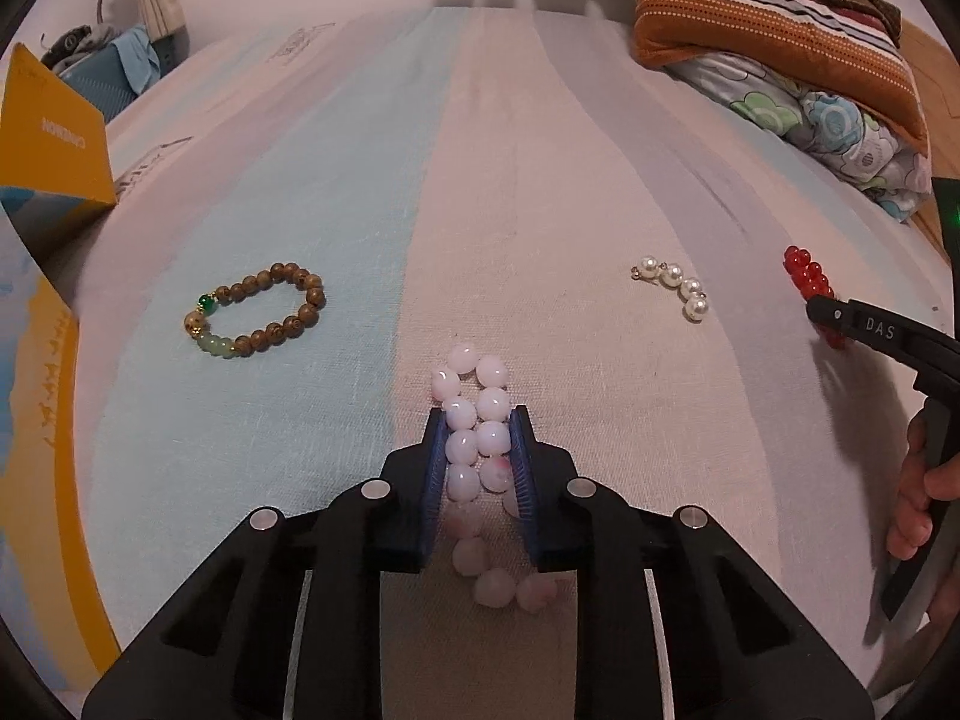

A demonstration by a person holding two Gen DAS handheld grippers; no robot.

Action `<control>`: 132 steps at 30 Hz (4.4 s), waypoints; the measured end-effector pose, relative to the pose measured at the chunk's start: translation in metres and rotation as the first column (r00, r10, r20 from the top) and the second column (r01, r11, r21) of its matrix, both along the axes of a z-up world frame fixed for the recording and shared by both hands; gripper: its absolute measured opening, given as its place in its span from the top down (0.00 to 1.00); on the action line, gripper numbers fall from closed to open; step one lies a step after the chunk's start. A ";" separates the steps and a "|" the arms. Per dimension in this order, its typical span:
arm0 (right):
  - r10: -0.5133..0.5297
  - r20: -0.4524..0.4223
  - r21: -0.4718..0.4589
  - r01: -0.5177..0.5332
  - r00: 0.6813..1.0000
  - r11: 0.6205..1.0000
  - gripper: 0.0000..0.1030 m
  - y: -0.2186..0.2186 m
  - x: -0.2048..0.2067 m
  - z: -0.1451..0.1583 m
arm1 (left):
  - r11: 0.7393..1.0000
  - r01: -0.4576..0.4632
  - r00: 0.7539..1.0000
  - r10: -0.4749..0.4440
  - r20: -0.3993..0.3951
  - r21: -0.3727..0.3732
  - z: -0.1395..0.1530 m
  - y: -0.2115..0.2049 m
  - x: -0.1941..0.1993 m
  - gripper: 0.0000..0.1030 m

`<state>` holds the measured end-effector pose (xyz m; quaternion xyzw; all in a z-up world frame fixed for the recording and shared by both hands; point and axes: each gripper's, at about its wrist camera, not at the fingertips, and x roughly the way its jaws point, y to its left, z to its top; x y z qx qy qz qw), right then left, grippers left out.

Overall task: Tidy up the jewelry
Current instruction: 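Grasp the red bead bracelet with the right tool while the left tool grasps the pink-white bead bracelet, then lift both held bracelets and carry them over the white box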

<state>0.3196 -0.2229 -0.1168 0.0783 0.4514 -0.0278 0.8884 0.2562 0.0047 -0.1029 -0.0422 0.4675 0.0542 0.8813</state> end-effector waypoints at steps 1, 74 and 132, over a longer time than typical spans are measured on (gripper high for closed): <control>-0.001 0.001 0.006 0.001 1.000 1.000 0.87 -0.002 0.000 0.001 | 1.000 0.004 1.000 -0.004 0.001 0.003 0.001 0.000 -0.001 0.84; 0.137 0.106 -0.020 -0.136 0.985 0.990 0.87 0.038 -0.117 0.134 | 0.999 0.017 0.998 -0.020 0.059 0.042 0.131 0.013 -0.097 0.91; 0.660 0.112 -0.103 -0.652 0.743 0.751 0.88 0.404 -0.196 0.198 | 0.905 -0.424 0.904 0.421 0.072 0.026 0.173 0.295 -0.244 0.91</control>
